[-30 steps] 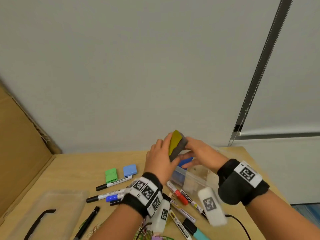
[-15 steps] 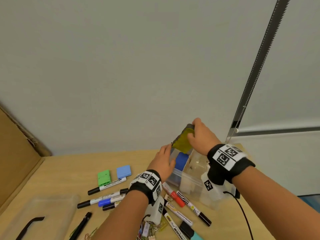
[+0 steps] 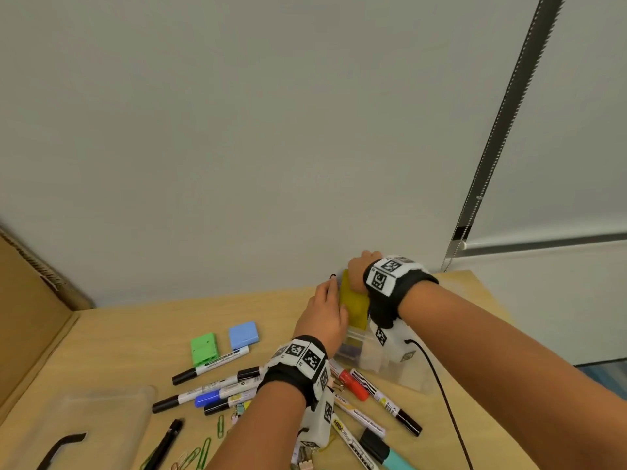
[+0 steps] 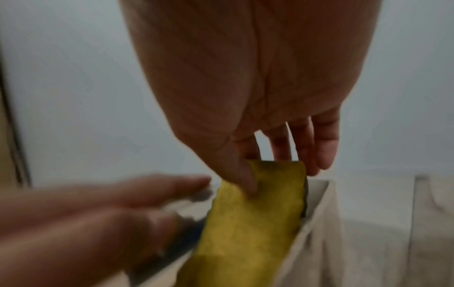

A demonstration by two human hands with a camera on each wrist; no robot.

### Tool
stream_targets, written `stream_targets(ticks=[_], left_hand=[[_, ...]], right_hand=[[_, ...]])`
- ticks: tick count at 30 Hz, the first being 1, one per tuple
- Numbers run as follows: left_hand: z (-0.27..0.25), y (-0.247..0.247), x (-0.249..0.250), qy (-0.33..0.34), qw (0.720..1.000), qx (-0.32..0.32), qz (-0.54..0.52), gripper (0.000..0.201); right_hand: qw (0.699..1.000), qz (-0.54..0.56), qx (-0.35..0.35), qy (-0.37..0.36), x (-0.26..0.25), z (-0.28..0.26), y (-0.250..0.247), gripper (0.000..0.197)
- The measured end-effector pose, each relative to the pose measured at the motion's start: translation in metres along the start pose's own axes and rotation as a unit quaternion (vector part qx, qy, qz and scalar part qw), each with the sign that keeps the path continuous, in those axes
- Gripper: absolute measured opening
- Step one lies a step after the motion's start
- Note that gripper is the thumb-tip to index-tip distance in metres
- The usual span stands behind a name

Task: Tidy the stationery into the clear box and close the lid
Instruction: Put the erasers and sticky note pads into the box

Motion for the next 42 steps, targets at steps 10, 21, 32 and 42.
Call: stream_targets(ticks=[10,21,32,42], left_hand=[[0.001,-0.003,0.001,0.0,1.0,-0.011,-0.007,0.058],[-0.113,-0.078,-0.077,-0.053,0.998,0.04,0.01,0.054],[-0.109,-0.116,-0.2,-0.243,0.953,-0.024,0.18,0.059],[-0.077,-0.1,-0.233,-0.288,0.94,-0.087,0.163,0.058]], right_hand=[[0.992,-0.096,-0.045,-0.061,-0.019,-0.028,0.0,0.058],[0.942,0.157,0.258,-0.149,-0.042,-0.139,-0.003,0.03],[0.955,0.068,0.186,-0.221,-0.179,-0.076,0.033,0.041],[0.971,-0.034,-0.008,-0.238,-0.231,-0.002,0.091,0.072]])
Point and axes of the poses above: each hand's wrist, its own z-axis towards the middle knuckle, its own y-axis out of the palm, x = y × z, the point moved 9 cm from there along z, towards the middle knuckle, and after that the axes turned 6 degrees about -z, right-handed, at the moved point
